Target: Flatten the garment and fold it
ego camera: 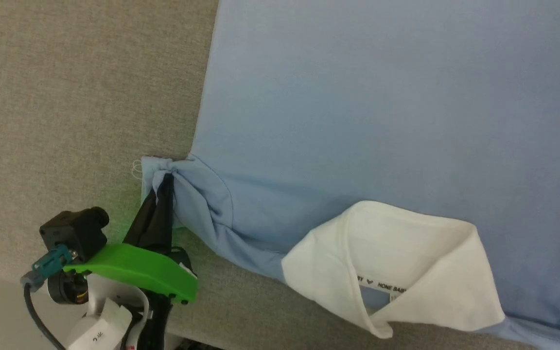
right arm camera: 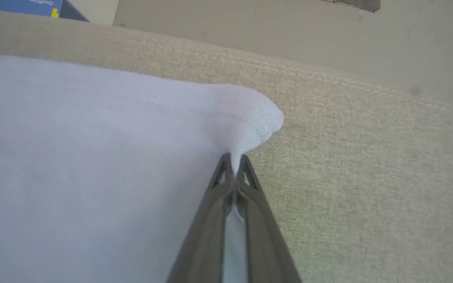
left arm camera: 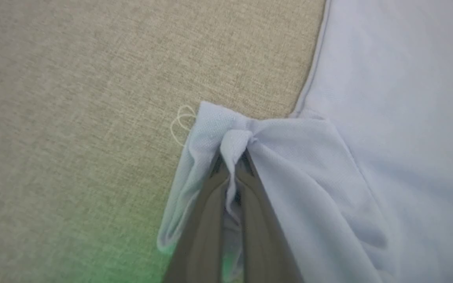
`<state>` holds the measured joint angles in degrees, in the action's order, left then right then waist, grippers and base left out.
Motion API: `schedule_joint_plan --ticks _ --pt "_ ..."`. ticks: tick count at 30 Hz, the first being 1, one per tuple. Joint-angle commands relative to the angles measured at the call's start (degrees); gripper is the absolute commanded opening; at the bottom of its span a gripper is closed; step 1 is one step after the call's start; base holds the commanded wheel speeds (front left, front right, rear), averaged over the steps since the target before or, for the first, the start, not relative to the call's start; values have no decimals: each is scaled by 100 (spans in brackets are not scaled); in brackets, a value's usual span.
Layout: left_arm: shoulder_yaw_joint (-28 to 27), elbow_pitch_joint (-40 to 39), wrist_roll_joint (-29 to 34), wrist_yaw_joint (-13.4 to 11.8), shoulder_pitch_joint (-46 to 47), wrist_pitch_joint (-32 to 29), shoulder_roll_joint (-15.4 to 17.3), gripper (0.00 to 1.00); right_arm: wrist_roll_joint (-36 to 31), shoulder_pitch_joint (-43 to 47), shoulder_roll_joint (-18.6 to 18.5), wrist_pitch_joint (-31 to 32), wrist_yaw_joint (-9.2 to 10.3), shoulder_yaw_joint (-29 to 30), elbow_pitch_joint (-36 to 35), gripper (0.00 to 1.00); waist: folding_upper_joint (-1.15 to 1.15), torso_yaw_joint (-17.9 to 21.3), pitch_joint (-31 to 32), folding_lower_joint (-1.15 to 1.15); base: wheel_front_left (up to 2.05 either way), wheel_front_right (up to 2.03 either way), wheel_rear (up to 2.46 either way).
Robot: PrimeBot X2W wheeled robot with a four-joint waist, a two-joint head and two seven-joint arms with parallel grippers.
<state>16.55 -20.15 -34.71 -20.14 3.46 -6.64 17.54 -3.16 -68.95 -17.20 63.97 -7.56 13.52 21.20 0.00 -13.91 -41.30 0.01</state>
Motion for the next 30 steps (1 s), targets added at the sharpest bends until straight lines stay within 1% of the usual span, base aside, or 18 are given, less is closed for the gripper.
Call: schedule_joint_plan --ticks 1,4,7,11,13,16,20,22,25,26,30 --pt "-31 337 -10 -45 -58 -107 82 0 157 133 -32 -150 8 25 -85 0 0 195 420 -1 0 0 0" --pt "-64 429 -17 -31 -62 -138 154 0 632 385 -163 -478 8 -111 -370 0 0 383 902 -1 0 0 0" --pt "-102 490 -21 -43 -123 -197 246 0 1093 848 -402 -682 8 -210 -740 0 0 597 1368 -1 0 0 0" --pt "-171 511 -40 -94 -264 -297 373 0 1673 1850 -698 -724 8 -218 -1360 0 0 938 1974 -1 0 0 0" --pt "-205 505 -56 -124 -351 -347 428 0 1953 2391 -718 -709 8 -110 -1691 0 0 1109 2201 -1 0 0 0" --pt "-281 462 -103 -190 -489 -380 465 0 2323 3188 -630 -678 8 157 -2165 0 0 1361 2410 -1 0 0 0" --pt "-294 411 -123 -228 -606 -427 501 0 2602 4381 -429 -674 8 599 -2679 0 0 1562 2593 -1 0 0 0" --pt "-299 416 -124 -257 -647 -448 512 0 2610 5037 -337 -707 8 677 -2825 0 0 1636 2685 -1 0 0 0" --pt "-304 415 -142 -299 -720 -465 505 0 2718 5914 26 -721 8 745 -2951 0 0 1725 2748 -1 0 0 0" --pt "-289 443 -156 -312 -760 -475 491 0 2782 6361 354 -764 8 776 -2970 0 0 1769 2780 -1 0 0 0" --pt "-246 548 -183 -334 -812 -492 445 0 2813 7145 995 -861 8 592 -2802 0 0 1819 2840 -1 0 0 0"
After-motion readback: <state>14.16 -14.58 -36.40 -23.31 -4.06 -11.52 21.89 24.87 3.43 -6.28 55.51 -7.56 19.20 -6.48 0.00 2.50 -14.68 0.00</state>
